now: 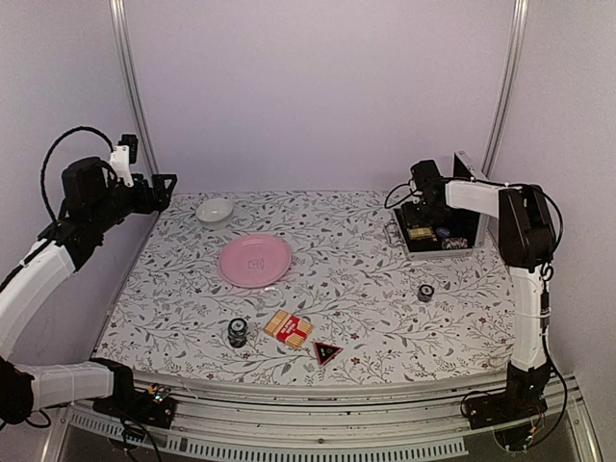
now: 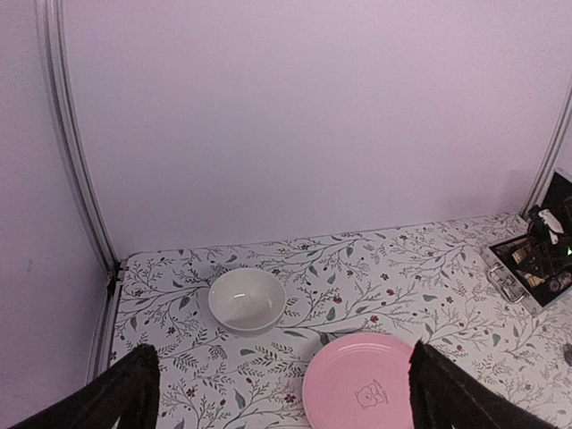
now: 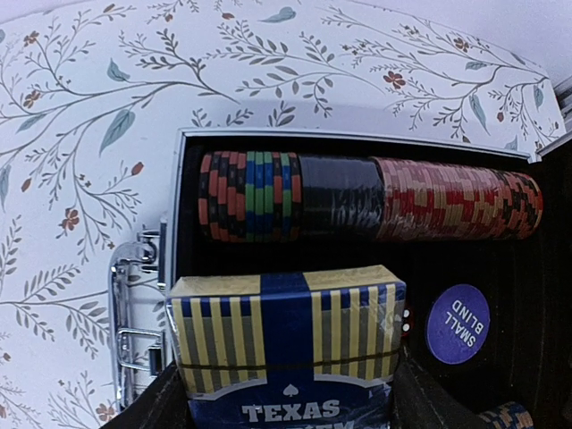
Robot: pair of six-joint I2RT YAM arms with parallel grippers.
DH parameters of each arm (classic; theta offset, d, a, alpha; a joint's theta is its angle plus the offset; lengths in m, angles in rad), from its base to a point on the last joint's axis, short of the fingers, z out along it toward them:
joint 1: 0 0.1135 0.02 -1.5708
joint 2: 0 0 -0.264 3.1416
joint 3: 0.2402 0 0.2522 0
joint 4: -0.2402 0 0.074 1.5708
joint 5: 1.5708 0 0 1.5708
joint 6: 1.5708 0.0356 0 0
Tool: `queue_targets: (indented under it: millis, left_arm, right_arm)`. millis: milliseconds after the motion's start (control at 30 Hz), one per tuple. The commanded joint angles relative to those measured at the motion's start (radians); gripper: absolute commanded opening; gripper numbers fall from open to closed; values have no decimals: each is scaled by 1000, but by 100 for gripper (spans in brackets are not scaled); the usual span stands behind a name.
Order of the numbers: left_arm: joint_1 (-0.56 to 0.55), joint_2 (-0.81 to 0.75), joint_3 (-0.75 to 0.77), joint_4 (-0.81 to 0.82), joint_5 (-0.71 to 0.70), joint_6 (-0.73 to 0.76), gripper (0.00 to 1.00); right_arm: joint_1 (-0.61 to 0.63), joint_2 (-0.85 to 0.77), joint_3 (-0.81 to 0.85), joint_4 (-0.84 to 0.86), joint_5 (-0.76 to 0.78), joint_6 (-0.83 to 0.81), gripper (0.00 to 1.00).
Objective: Pack up texas hold em set
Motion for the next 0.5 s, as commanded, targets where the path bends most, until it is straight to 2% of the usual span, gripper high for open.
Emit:
queue_targets:
  millis: [0,467]
  left_arm:
    - [-8,3,-13,24,5,10,97]
    - [-9,11,-12,23,14,9,97]
  right_arm:
    - [-28,18,37,30,-17,-66,62]
    - [-38,90,74,15,-111,-91,62]
